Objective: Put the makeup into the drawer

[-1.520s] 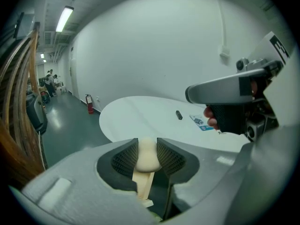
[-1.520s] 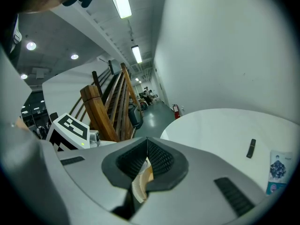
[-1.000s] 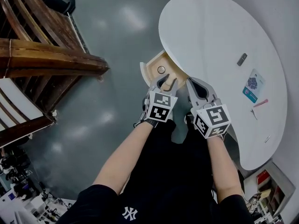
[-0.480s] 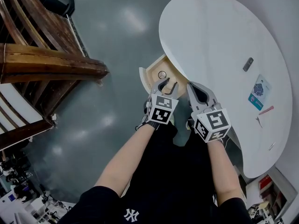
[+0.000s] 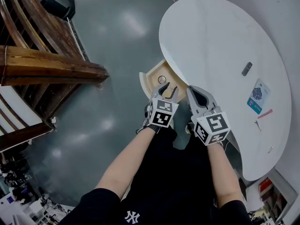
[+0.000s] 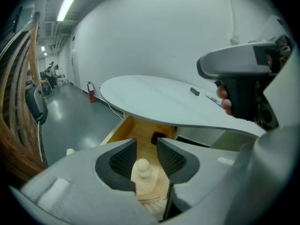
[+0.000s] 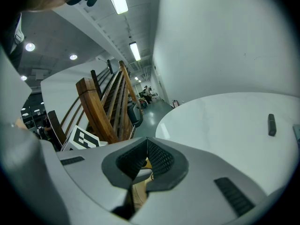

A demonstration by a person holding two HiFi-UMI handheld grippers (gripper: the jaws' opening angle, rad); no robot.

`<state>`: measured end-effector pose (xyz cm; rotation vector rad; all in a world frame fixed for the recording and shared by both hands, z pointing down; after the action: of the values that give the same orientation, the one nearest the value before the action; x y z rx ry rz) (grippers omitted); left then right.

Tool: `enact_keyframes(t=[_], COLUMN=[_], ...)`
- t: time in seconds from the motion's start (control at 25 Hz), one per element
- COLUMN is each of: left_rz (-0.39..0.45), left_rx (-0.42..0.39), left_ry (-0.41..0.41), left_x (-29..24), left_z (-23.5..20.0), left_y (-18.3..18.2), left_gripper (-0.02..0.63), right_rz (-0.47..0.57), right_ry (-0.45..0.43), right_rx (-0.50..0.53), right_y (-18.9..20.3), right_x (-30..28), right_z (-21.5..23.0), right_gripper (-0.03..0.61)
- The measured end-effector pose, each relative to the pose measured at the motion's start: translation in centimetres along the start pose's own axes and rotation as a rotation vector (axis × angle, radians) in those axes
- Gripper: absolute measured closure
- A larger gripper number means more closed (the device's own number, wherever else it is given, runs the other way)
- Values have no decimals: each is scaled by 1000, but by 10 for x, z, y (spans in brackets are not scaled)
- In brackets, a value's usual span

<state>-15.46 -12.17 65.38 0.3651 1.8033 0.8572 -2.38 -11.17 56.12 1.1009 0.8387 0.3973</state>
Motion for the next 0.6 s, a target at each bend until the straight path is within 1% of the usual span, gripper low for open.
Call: enact_keyframes(t=[0.16, 0.28, 0.44, 0.6], left_rz=[18, 30, 65, 104], left_rx=[9, 23, 46, 57], left_ry=[-4, -2, 17, 45], left_x=[12, 32, 63, 89], left_z=[7, 14, 22, 34], left_y=[-11, -23, -48, -72], left_gripper=[483, 485, 487, 507], right_rz=[17, 26, 34, 38], right_ry=[2, 7, 10, 16], right_rx=[-44, -80, -72, -58], right_y=[-8, -20, -43, -62], right_x=[9, 19, 28, 42], right_z=[0, -3, -11, -16], right_gripper=[563, 563, 563, 563])
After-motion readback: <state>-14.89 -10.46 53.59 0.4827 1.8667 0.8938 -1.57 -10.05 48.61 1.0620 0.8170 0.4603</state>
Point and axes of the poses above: the fingertips, and each gripper's own axes: x backward along the fingers, z to its right, y out of its underside, the point moved 8 cm from there along x, backward along the fingers, and after that the axes turned 8 degrees about x, right-handed, at the moved point
